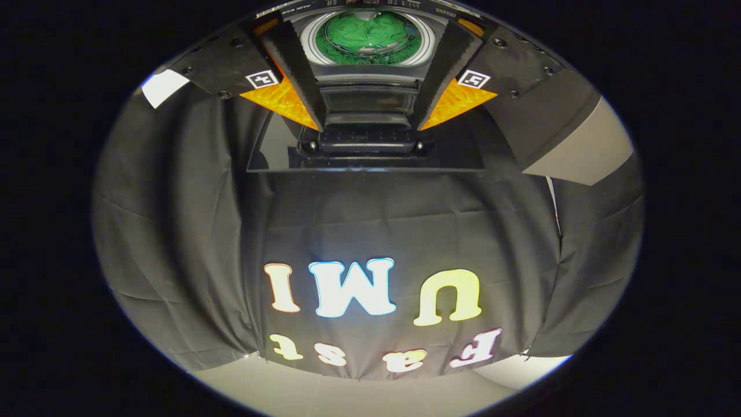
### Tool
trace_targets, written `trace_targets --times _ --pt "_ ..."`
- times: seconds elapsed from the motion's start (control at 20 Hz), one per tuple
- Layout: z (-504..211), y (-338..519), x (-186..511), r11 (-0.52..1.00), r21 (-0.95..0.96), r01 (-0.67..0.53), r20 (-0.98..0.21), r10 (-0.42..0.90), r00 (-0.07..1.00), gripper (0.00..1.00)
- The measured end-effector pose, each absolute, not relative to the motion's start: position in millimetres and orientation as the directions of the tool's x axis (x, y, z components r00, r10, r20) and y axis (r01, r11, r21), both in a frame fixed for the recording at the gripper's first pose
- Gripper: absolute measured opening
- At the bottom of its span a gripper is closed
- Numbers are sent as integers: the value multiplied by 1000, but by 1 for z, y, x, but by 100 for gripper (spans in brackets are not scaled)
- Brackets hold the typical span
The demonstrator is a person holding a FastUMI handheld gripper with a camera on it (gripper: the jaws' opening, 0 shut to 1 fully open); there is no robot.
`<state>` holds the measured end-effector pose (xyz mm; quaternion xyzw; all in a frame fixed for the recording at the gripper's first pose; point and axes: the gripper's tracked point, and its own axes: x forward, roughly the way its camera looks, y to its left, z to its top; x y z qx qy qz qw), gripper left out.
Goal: Put the clothes into the washing machine and then close the washing machine lid.
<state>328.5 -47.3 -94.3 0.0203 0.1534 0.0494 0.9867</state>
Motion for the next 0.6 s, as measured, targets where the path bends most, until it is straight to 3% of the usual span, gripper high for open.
trace_targets --times 0.6 --pt "-66 -37 414 995 30 -98 -262 102 960 96"
